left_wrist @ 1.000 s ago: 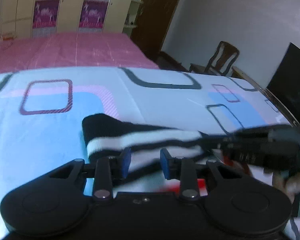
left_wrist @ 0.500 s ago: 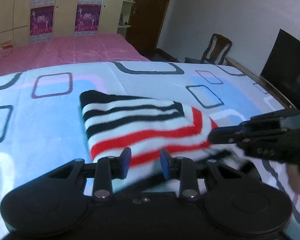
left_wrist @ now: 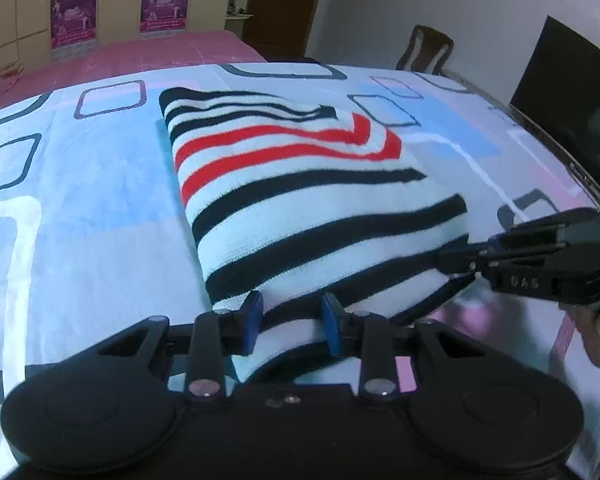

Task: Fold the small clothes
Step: 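Open both tools to release the folded sweater and withdraw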

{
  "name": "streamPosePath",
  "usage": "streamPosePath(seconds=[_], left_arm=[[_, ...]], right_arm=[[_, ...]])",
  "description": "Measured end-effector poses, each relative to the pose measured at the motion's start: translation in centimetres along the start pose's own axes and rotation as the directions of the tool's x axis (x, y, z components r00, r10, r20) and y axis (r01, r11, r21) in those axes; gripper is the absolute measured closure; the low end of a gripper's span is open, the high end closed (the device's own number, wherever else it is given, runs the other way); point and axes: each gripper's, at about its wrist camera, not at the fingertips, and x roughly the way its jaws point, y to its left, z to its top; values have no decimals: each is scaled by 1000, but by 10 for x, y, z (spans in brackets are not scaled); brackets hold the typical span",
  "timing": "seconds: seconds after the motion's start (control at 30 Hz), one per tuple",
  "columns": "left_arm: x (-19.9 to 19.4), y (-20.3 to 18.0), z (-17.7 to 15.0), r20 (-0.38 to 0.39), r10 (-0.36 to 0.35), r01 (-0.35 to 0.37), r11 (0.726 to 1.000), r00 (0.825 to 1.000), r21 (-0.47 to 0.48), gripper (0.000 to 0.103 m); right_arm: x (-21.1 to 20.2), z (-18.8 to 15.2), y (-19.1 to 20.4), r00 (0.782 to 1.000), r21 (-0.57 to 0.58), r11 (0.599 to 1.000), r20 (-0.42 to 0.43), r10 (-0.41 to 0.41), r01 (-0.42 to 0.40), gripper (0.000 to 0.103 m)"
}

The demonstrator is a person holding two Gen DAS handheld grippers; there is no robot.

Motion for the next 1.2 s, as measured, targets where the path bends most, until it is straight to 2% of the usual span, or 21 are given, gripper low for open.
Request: streamPosePath(seconds=[0.2,0.27,0.3,0.33,0.37,0.4,0.43,0.5,0.53,0.57,0.6,0.67,0.73,0.77,0.83,0.93,0.97,1.0,1.03,1.13,1.2], left_arm=[[-19,8,1,14,-48,49,998,999,-29,71],[-25,16,2,41,-46,49,997,998,-66,48],[-25,21,3,53,-31,36,995,998,-90,17],[-25,25,4,65,-13,20,993,998,-114,6],[-24,29,5,75,0,10,990,997,-143,6],[-21,34,7,70,-3,16,984,998,-177,5],[-19,37,10,65,-11,24,979,998,-204,5],[-11,42,16,61,-11,25,968,998,-248,5],[-7,43,20,57,-6,20,966,998,-256,5],[-2,43,24,49,7,6,965,999,-261,5],[2,42,27,40,18,-7,965,999,-263,5],[9,43,28,27,31,-22,961,999,-274,5],[17,42,30,9,44,-39,961,999,-275,5],[18,42,30,5,44,-41,960,999,-276,5],[19,39,31,5,48,-45,960,999,-277,4],[19,35,35,9,58,-54,961,998,-270,4],[20,34,36,10,58,-53,962,998,-270,4],[20,33,38,10,62,-57,961,998,-269,4],[21,32,40,11,64,-58,961,998,-269,4],[24,33,45,14,47,-41,959,999,-281,4],[28,37,48,13,11,-7,952,1000,-307,3]], right_arm=[[-18,-4,-6,1000,77,997,12,-12,11,98],[-40,-5,-13,997,161,987,76,-23,11,98],[-46,-5,-19,995,208,978,94,-27,7,98],[-50,-5,-28,994,257,966,99,-36,10,97],[-51,-5,-35,994,295,955,101,-46,14,75],[-52,-5,-42,992,336,942,111,-61,21,28],[-55,-5,-48,987,362,932,144,-72,16,20],[-56,2,-53,987,354,935,156,-46,-12,22],[-53,7,-55,988,340,940,151,-37,-17,28],[-49,12,-56,988,327,945,150,-21,-29,46],[-43,18,-58,989,321,946,145,-2,-45,59],[-29,26,-64,989,317,945,142,32,-76,64],[-2,25,-67,997,277,960,66,35,-52,65],[8,22,-72,996,299,951,52,67,-79,60],[8,26,-79,994,333,936,40,105,-112,60],[-6,34,-86,986,341,926,106,132,-161,60],[-8,35,-93,981,367,912,124,147,-182,56],[-8,37,-102,976,398,893,134,170,-210,42],[-6,38,-111,968,425,871,147,203,-247,39],[8,42,-136,946,504,802,135,296,-322,39],[20,42,-150,922,554,744,132,364,-373,39]])
